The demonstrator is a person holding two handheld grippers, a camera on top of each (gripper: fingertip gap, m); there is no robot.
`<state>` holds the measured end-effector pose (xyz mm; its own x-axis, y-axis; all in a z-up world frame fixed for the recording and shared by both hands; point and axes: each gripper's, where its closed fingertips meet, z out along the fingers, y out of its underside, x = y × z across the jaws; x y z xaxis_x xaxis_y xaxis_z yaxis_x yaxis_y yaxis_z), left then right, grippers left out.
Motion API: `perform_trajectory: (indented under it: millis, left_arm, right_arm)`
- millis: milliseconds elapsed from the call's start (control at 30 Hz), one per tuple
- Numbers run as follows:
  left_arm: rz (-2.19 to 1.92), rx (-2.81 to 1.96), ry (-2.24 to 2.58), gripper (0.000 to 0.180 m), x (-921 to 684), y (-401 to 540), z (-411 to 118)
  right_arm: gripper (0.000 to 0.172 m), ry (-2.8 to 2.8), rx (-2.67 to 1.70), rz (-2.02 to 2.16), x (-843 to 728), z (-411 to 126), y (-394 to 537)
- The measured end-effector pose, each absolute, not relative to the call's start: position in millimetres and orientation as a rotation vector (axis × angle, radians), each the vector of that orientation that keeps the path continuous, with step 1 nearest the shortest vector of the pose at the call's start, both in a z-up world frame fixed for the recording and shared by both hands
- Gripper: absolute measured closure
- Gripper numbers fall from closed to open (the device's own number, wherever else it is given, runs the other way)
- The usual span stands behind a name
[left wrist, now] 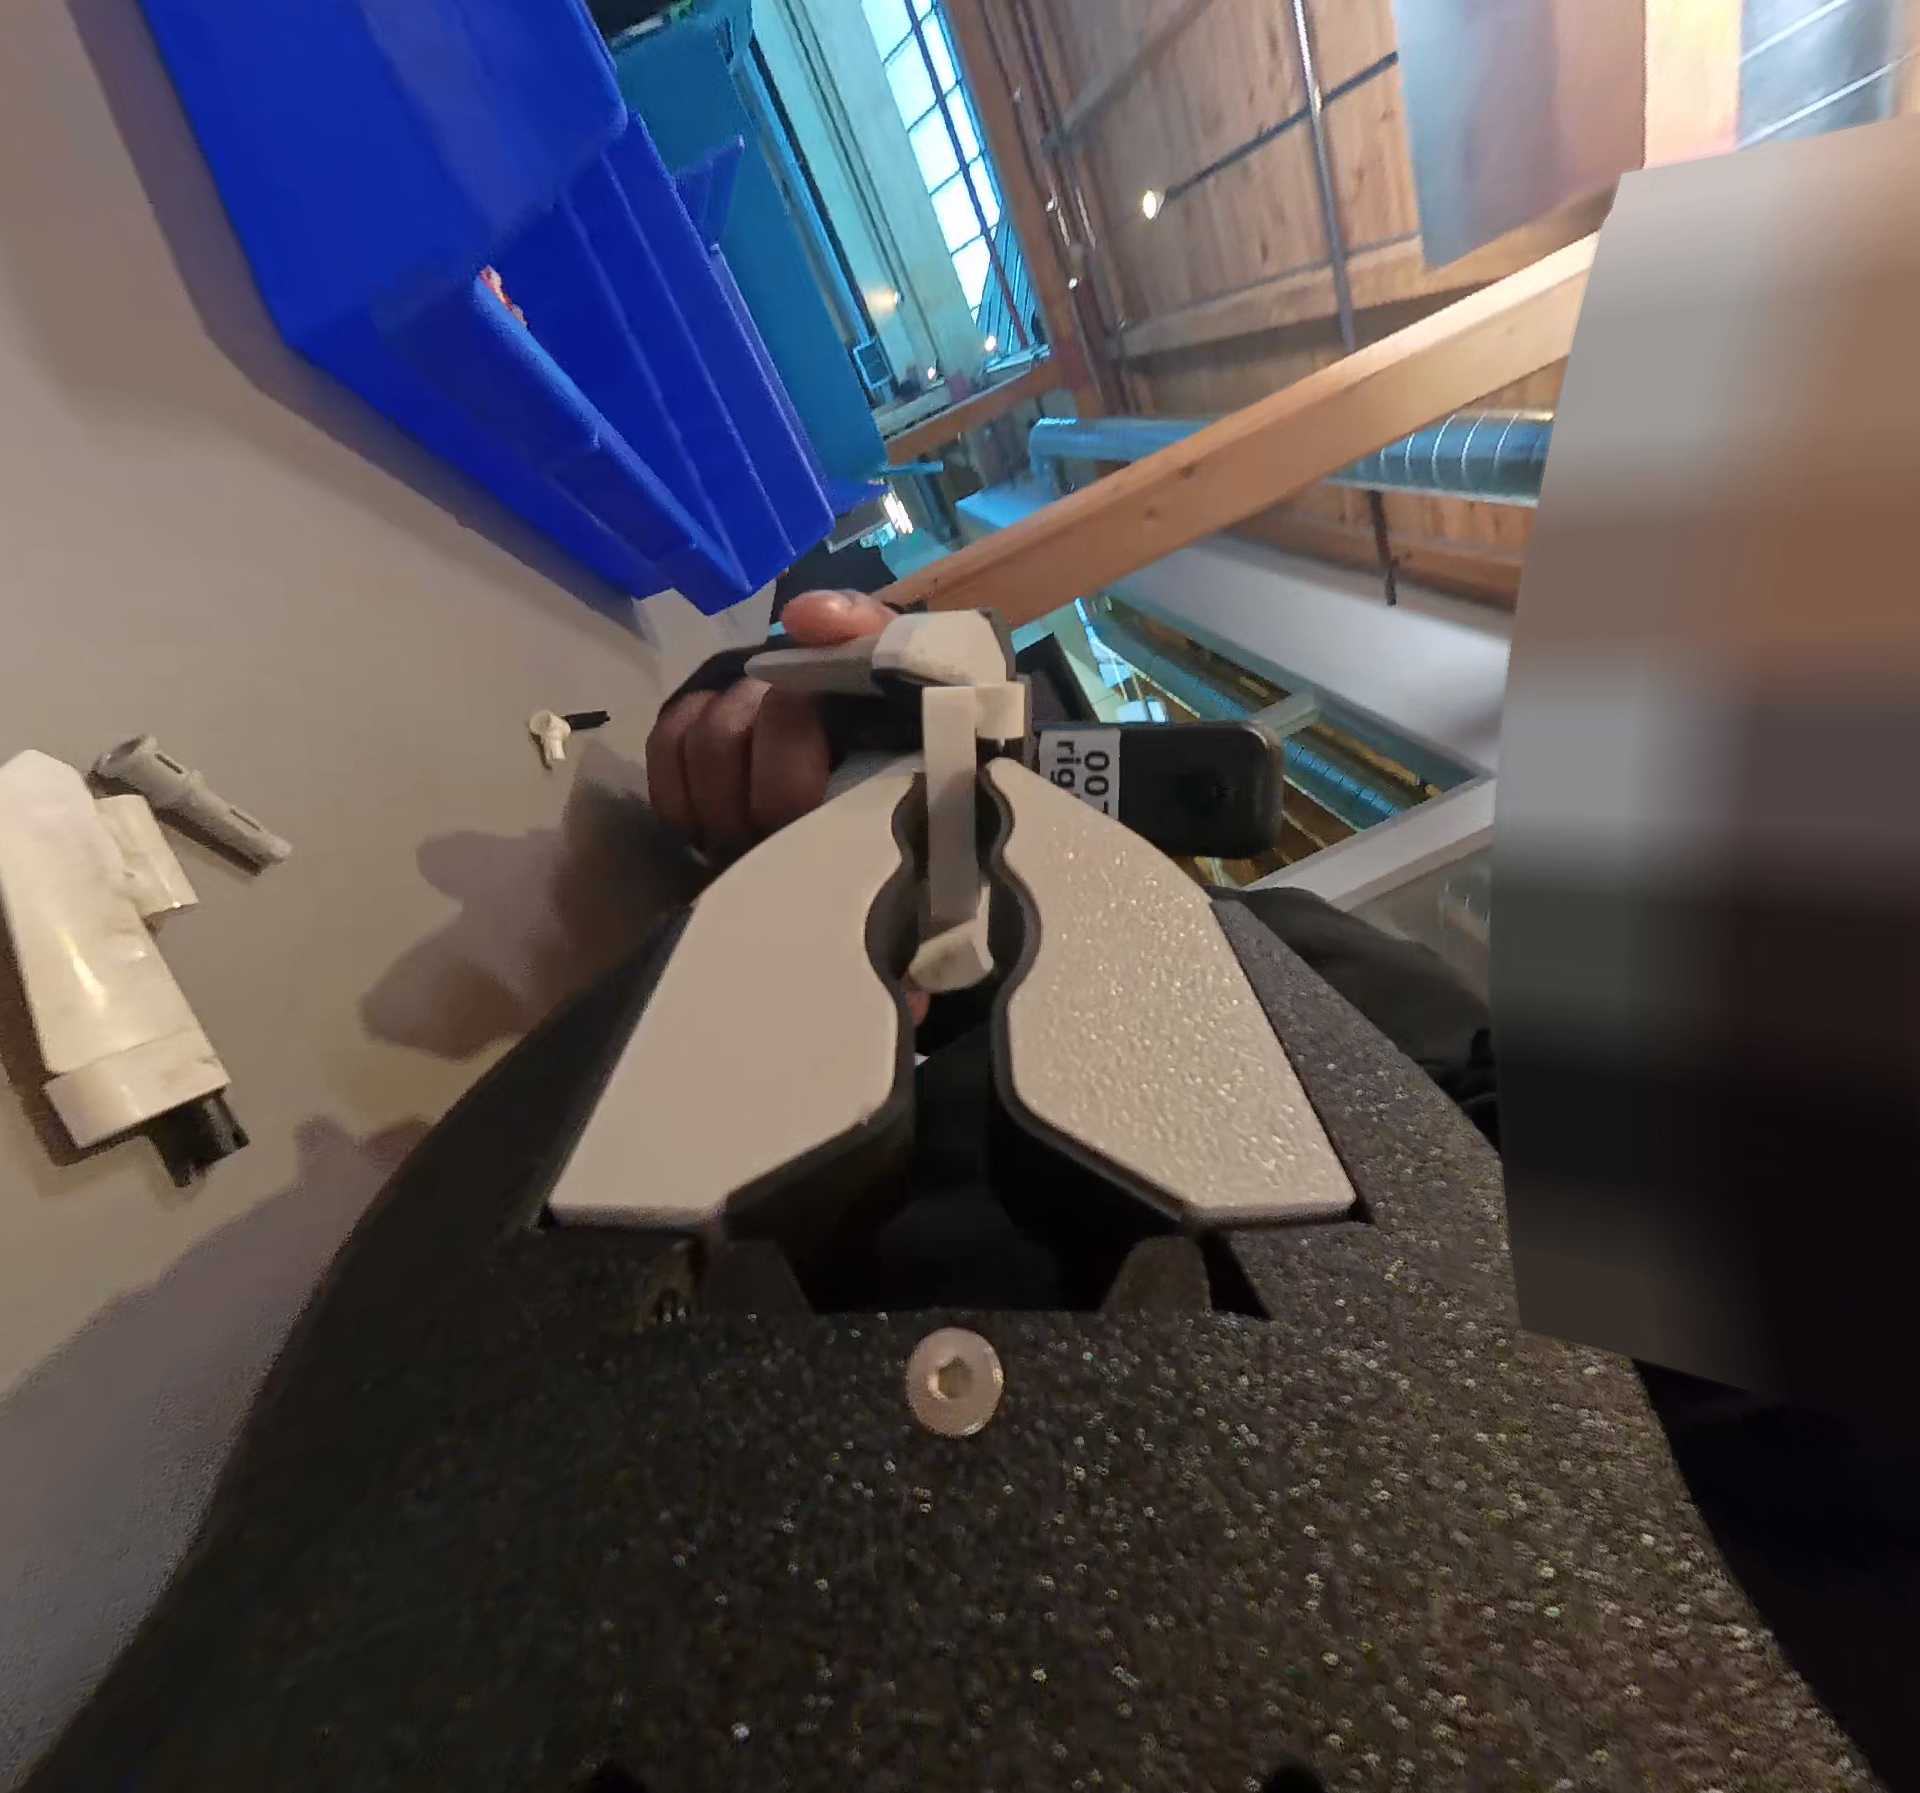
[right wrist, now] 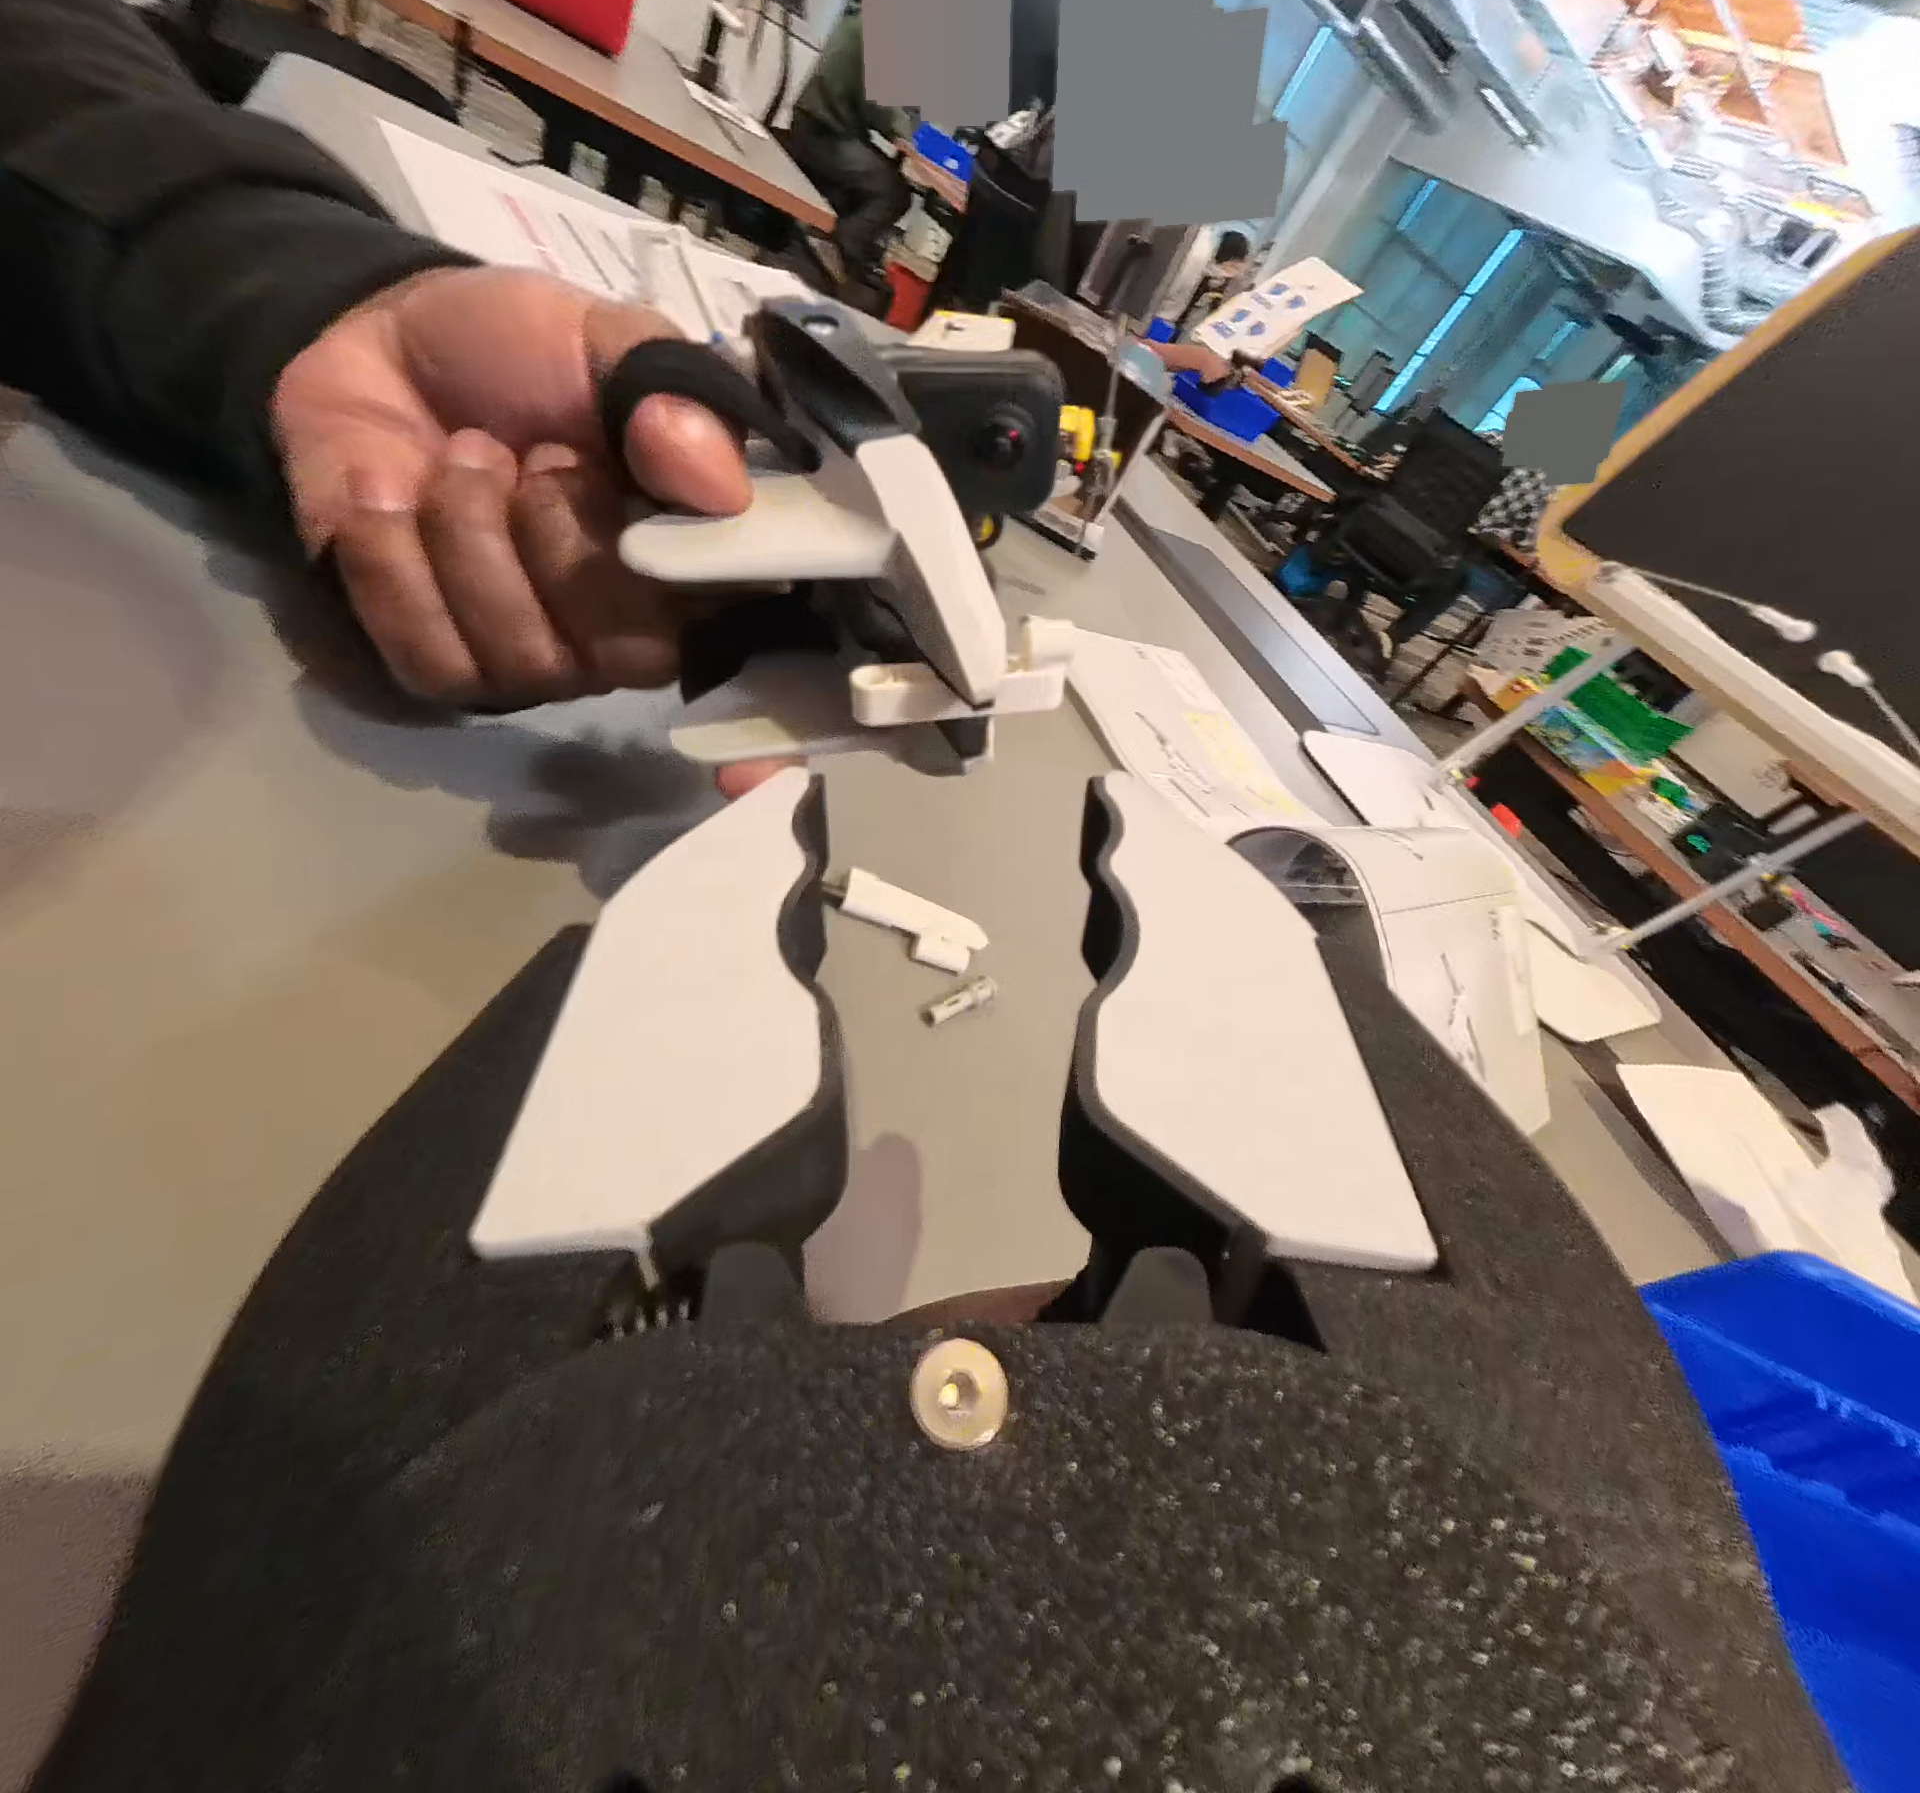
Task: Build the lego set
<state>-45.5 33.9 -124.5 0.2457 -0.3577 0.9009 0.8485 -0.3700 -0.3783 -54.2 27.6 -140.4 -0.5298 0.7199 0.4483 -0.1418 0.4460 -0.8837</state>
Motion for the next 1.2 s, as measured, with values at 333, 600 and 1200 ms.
perform_trajectory:
  millis: [333,600,1200]
  left_arm:
    - [-1.323,-1.614,-0.358,0.172,-27.9,32.7,-134.7]
    - [-1.306,-1.953,-0.021,0.172,0.4,5.8,-162.3]
    - [-1.298,-2.020,0.050,0.171,7.9,1.1,-172.8]
  right_arm:
    - [0.107,-1.909,-0.335,1.291,-45.8,-141.7,18.6]
    - [0.138,-2.154,0.026,1.398,-18.2,-139.7,18.8]
    - [0.163,-2.256,0.091,1.348,-12.6,-167.7,-3.0]
